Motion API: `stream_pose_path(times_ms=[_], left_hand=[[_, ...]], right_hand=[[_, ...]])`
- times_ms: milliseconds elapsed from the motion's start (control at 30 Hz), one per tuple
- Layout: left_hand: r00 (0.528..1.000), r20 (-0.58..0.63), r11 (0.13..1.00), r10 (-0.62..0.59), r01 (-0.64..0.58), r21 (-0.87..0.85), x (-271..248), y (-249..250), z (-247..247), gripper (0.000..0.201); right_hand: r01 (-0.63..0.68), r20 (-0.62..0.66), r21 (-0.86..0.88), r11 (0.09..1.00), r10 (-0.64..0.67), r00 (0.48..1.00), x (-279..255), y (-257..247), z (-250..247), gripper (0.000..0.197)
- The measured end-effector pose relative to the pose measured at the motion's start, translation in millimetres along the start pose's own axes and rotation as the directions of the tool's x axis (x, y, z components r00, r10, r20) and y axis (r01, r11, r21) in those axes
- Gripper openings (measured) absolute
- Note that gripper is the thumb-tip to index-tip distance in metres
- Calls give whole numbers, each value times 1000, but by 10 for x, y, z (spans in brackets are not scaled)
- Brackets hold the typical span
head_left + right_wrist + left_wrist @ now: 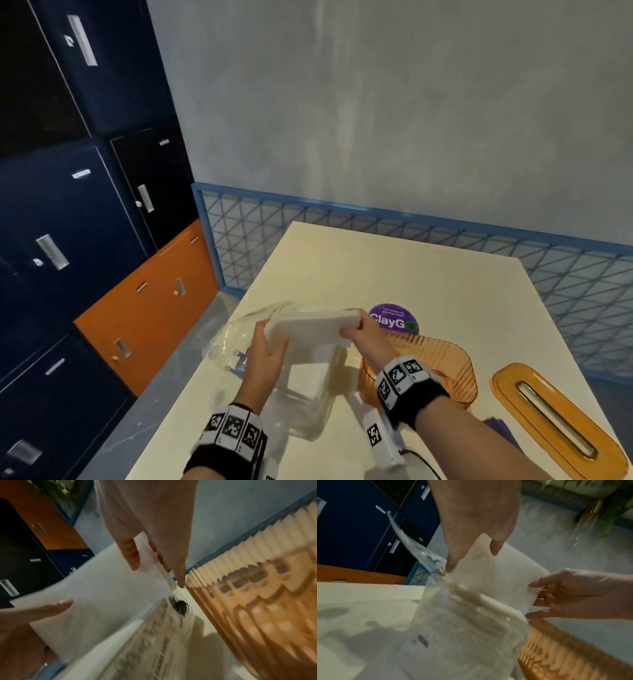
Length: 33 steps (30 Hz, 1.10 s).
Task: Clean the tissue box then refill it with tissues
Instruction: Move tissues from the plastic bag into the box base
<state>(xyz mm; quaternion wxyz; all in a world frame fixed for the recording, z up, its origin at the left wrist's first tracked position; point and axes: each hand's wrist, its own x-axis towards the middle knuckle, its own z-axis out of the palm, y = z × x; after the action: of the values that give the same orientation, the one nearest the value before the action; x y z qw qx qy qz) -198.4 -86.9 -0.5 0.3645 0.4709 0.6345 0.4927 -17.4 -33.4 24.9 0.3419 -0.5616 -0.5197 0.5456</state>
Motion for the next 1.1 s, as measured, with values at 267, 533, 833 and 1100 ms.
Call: stream_pose_path(times_ms=[267,533,833,1100], left_hand=[[998,-47,999,-48,49,21,40,90,43,39],[982,142,990,-129,136,-47,285,557,538,14],[933,314,894,-173,15,447,264,496,1552,13],[912,397,649,-104,-240,722,204,311,1806,30]], right_hand=[[5,-39,-153,988,-11,999,20,-132,-67,28],[-155,-150,-150,976,133,980,-335,-287,-993,11],[-478,-317,-368,797,376,871,-371,275,-1517,20],[-514,-381,-632,580,346,858,-188,389,-1310,34]])
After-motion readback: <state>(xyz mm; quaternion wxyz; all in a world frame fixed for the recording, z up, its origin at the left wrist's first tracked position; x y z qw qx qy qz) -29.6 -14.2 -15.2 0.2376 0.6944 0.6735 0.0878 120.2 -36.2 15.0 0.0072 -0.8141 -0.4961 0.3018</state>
